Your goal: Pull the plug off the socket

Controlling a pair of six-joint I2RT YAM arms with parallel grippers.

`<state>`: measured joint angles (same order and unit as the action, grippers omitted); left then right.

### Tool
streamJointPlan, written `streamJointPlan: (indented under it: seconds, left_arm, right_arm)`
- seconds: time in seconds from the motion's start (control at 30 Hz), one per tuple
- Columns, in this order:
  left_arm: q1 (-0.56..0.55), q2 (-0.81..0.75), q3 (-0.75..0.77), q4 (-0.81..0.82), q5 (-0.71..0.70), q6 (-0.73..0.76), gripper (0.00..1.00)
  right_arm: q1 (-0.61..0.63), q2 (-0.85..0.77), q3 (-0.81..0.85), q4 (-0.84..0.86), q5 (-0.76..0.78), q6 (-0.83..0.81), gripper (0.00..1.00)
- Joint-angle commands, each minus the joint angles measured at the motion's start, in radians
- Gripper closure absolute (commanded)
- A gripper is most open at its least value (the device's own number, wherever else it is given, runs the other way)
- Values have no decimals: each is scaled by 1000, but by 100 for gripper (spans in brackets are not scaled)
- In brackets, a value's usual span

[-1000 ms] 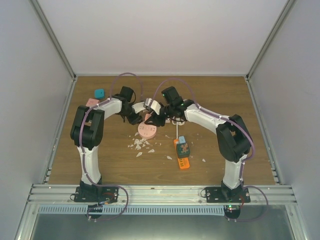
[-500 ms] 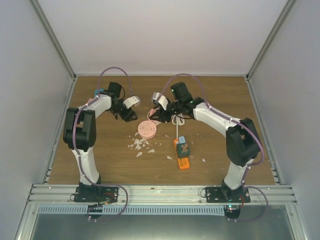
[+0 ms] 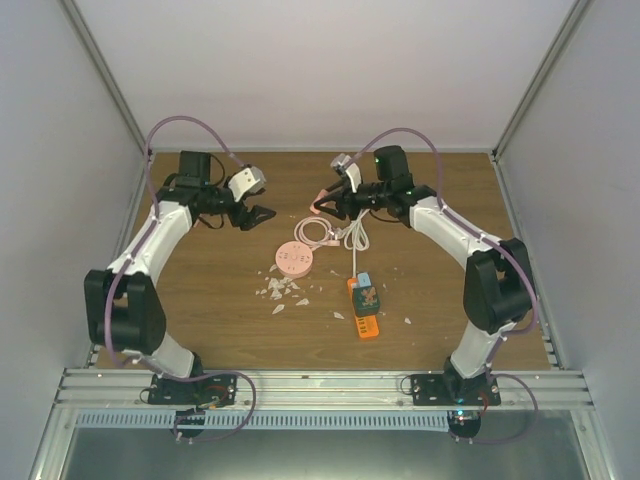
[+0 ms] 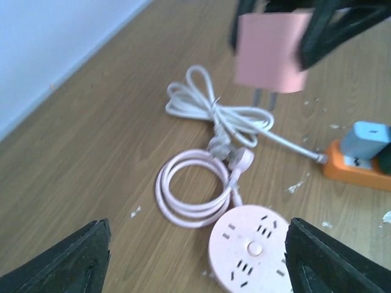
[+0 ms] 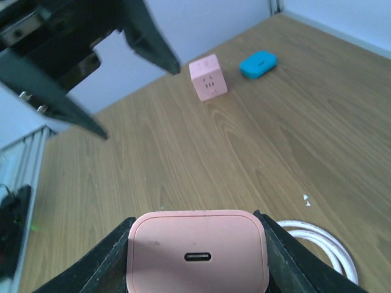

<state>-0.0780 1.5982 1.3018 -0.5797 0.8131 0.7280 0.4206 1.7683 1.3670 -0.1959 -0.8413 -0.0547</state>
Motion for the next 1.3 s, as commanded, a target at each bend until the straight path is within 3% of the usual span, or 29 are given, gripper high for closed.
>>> streamJointPlan:
  seconds: [0.0,0.2,0.67,1.27]
  left_arm:
    - [-54,-111,-69,161,41,-48,21]
    - [-175,-194,-134,303,-102,-133,21]
    - [-354,-189,-161,475,-346,-194,28]
    - [-417,-149,-136,504,-455,-175,56]
  right_arm:
    - [-17,-38,24,102,-57,178,88]
    - [-19,-43,5,176,-97,293,87]
    - [-19,-65,-47,270,-168,395,83]
    - [-19,-73,-49,291,-193,415,83]
